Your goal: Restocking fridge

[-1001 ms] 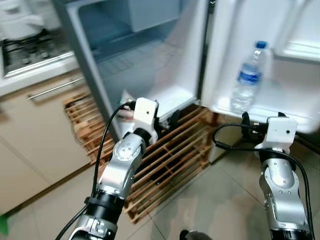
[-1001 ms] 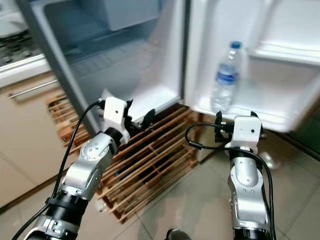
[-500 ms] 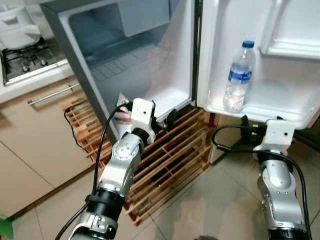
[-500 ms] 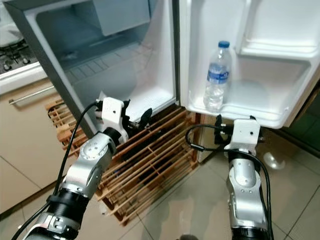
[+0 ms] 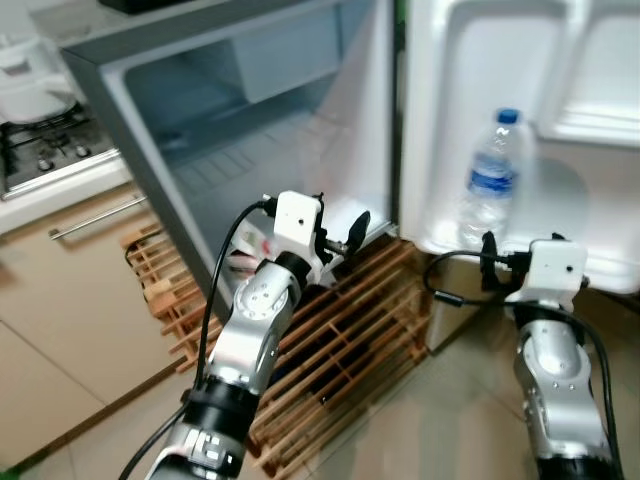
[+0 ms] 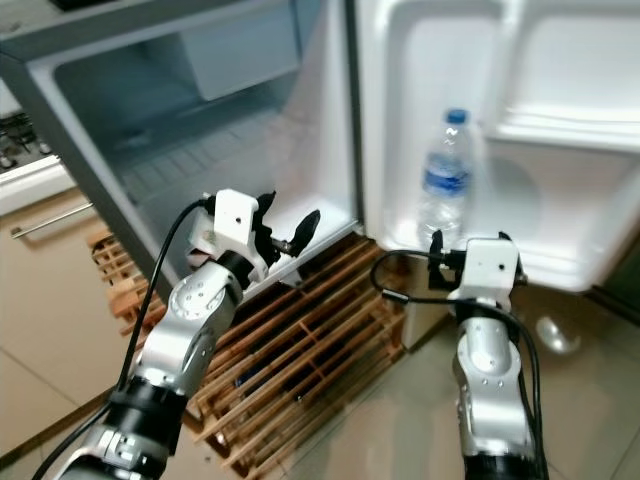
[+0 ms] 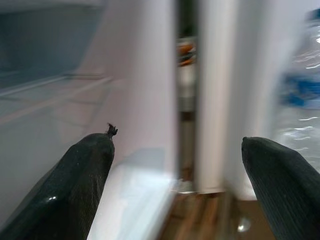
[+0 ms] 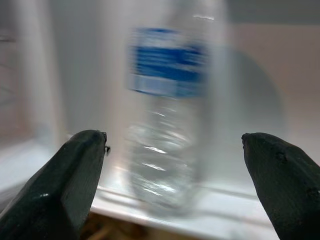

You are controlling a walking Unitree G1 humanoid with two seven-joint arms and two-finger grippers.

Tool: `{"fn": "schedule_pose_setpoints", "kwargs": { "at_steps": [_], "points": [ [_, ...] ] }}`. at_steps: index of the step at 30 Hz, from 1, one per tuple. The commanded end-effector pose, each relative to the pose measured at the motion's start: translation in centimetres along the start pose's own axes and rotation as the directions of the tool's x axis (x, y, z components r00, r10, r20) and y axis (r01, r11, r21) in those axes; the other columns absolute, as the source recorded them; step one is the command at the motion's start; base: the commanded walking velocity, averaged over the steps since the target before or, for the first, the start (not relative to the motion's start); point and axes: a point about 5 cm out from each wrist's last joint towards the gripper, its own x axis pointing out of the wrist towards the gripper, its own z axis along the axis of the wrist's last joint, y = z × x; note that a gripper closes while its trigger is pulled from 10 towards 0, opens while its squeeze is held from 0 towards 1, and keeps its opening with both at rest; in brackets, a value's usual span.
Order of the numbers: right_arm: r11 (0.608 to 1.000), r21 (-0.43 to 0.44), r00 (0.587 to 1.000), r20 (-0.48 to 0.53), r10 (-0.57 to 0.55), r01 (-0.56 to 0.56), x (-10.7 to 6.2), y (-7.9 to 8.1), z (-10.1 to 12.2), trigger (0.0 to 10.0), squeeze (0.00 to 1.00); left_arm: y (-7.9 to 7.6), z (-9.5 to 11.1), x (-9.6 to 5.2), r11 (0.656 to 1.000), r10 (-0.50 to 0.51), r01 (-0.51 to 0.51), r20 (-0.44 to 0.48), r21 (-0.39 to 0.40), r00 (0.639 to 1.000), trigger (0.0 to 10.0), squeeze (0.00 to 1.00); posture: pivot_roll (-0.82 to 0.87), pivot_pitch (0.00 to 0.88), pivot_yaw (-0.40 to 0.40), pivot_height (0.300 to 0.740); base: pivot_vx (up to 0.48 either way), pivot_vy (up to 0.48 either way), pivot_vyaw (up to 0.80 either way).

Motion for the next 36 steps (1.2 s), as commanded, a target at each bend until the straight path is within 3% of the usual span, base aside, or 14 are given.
{"fn": "schedule_pose_setpoints", "kwargs": {
  "at_steps": [1,5,11,17,22,25,29,34,36],
  "points": [
    [1.000,-0.014,1.000,0.006,-0.014,0.014,0.0,-0.8,0.1,10.0,0.00,-0.3,0.4,0.2,1.000,-0.003,0.003,0.019,-0.009,1.000,10.0,0.00,-0.19,0.006,0.109,0.740,0.000,0.000,0.00],
    [0.999,-0.041,0.999,0.022,-0.027,0.028,0.1,-1.2,0.3,10.0,0.00,-0.7,0.5,0.2,1.000,-0.026,0.027,0.024,-0.012,0.999,10.0,0.00,-0.19,0.007,0.106,0.740,0.000,0.000,0.00],
    [0.984,-0.153,0.995,0.027,-0.092,0.095,0.7,-3.2,0.9,10.0,0.00,-0.9,0.4,0.1,0.999,-0.041,0.041,0.022,-0.013,0.999,10.0,0.00,-0.19,0.014,0.106,0.740,0.000,0.000,0.00],
    [0.941,-0.333,0.992,-0.089,-0.093,0.059,1.2,-7.3,0.7,10.0,0.00,-1.6,0.6,-0.2,0.996,-0.085,0.086,0.043,-0.035,0.995,10.0,0.00,-0.20,0.028,0.089,0.740,0.000,-0.042,0.00],
    [0.912,-0.408,0.987,-0.119,-0.108,0.051,0.7,-9.0,0.8,10.0,0.00,-2.1,0.5,-0.3,0.995,-0.088,0.090,0.043,-0.038,0.995,10.0,0.00,-0.20,0.030,0.084,0.740,0.199,-0.376,0.00],
    [0.914,-0.402,0.984,-0.132,-0.117,0.055,0.5,-9.4,0.6,10.0,0.00,-2.2,0.4,-0.4,0.995,-0.085,0.087,0.040,-0.048,0.996,10.0,0.00,-0.21,0.032,0.077,0.740,0.252,-0.404,0.00],
    [0.930,-0.364,0.987,-0.120,-0.109,0.058,0.3,-8.7,0.7,10.0,0.00,-2.2,0.4,-0.4,0.995,-0.085,0.087,0.038,-0.053,0.996,10.0,0.00,-0.21,0.028,0.077,0.740,0.129,-0.137,0.00],
    [0.963,-0.206,0.980,-0.066,-0.190,0.173,-1.7,-7.6,0.4,10.0,0.00,-2.0,-0.1,-0.8,0.995,-0.092,0.093,0.002,-0.023,0.996,10.0,0.00,-0.20,0.018,0.070,0.740,0.000,0.000,0.00],
    [0.978,-0.131,0.986,-0.014,-0.167,0.164,-3.6,-6.4,0.7,10.0,0.00,-1.4,-0.3,-1.6,0.996,-0.086,0.086,-0.012,-0.005,0.996,10.0,0.00,-0.20,0.014,0.067,0.740,0.000,0.000,0.00]
  ]
}}
